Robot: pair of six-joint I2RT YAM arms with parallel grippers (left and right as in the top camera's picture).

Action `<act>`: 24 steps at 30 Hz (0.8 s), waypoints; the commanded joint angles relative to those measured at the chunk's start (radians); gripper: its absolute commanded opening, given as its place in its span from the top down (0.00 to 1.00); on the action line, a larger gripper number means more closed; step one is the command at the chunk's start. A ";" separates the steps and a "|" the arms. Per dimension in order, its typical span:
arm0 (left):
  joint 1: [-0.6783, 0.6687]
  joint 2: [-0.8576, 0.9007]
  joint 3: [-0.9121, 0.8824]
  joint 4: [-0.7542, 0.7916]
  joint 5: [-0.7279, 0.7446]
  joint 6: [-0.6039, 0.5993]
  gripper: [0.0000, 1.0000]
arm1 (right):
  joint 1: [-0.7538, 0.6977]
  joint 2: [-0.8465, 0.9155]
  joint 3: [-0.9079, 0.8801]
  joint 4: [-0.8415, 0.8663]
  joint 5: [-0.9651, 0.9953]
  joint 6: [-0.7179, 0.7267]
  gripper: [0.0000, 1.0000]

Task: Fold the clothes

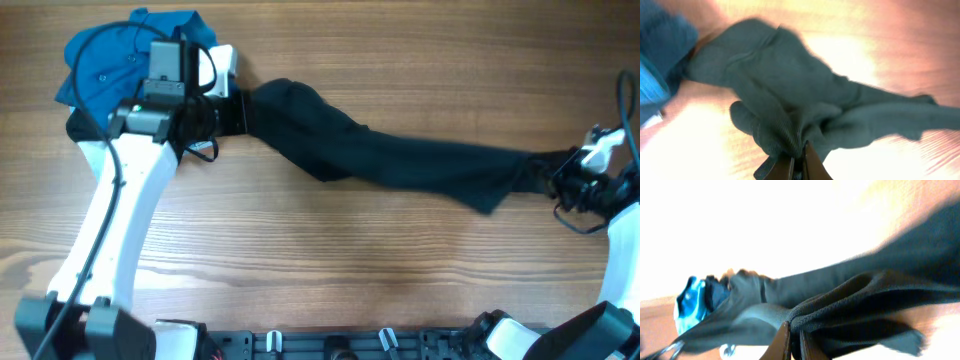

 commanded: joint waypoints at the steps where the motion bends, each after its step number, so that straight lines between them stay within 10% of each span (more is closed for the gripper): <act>1: -0.014 -0.031 0.018 0.019 0.010 0.027 0.96 | 0.002 -0.010 0.035 0.085 0.153 0.101 0.92; 3: -0.024 -0.031 0.018 0.033 0.010 0.026 0.96 | 0.002 -0.008 0.035 0.131 0.169 0.104 0.72; 4: -0.030 -0.031 0.018 0.037 0.010 0.026 0.96 | 0.002 -0.008 0.035 0.134 0.169 0.097 0.44; 7: -0.049 -0.031 0.018 0.059 0.009 0.026 0.96 | 0.002 0.000 0.027 0.053 0.233 0.077 0.25; 13: -0.051 -0.031 0.018 0.108 0.009 0.026 0.96 | 0.052 0.056 -0.081 -0.195 0.281 -0.008 0.34; 24: -0.052 -0.031 0.018 0.126 0.016 0.026 0.96 | 0.299 0.133 -0.375 0.410 0.366 0.293 0.33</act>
